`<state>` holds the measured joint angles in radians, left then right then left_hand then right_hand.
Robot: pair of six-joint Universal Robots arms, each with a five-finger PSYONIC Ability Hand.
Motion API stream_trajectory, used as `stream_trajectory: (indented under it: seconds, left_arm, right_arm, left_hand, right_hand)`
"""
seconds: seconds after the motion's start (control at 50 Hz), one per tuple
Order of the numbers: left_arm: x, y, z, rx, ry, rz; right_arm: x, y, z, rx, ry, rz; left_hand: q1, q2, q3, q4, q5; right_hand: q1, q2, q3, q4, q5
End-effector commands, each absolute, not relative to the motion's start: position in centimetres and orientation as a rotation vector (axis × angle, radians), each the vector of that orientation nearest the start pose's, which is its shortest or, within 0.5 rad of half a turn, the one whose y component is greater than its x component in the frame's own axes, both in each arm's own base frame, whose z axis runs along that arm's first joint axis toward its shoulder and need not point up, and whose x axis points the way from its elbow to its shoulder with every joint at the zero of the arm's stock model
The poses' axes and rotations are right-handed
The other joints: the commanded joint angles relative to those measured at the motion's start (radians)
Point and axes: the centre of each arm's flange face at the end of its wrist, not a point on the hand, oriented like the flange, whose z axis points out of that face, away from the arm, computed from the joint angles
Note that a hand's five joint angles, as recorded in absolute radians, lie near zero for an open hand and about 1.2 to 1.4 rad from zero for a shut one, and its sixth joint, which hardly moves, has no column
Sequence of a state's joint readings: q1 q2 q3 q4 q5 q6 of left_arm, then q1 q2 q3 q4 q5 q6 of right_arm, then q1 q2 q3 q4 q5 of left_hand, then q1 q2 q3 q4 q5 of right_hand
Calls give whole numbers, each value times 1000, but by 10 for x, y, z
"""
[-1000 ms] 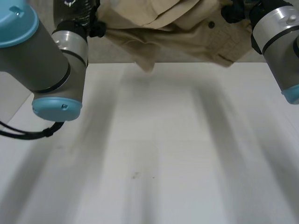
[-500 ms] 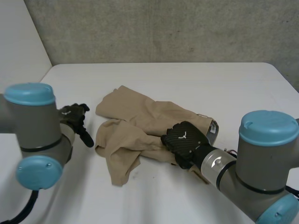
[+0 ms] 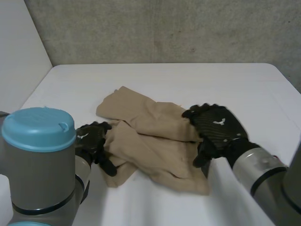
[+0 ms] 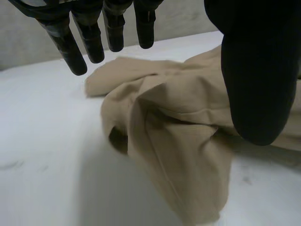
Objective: Fold the shorts.
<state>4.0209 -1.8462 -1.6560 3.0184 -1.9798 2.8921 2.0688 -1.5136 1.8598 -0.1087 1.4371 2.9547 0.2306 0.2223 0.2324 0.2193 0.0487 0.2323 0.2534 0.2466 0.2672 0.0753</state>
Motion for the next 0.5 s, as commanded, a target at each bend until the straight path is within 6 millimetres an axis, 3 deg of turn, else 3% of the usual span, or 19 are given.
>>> stream_trajectory:
  seconds: [0.02, 0.2, 0.5]
  left_arm:
    - [-257, -178, 182, 77, 2805, -1696]
    - [-258, -177, 157, 91, 2828, -1577]
    - [-251, -195, 138, -3, 2828, -1498]
  right_arm:
    - [243, -183, 220, -720, 2146, -1721]
    - [243, -177, 194, -751, 2248, -1579]
    - [248, -159, 162, -856, 2289, -1425]
  left_hand:
    - [-11, -3, -13, 0, -4]
    - [-17, -9, -19, -6, -10]
    - [103, 111, 101, 114, 111]
  right_hand:
    - [-56, -77, -71, -91, -74]
    - [-58, -79, -72, -93, -75]
    - [2, -19, -12, -32, -15]
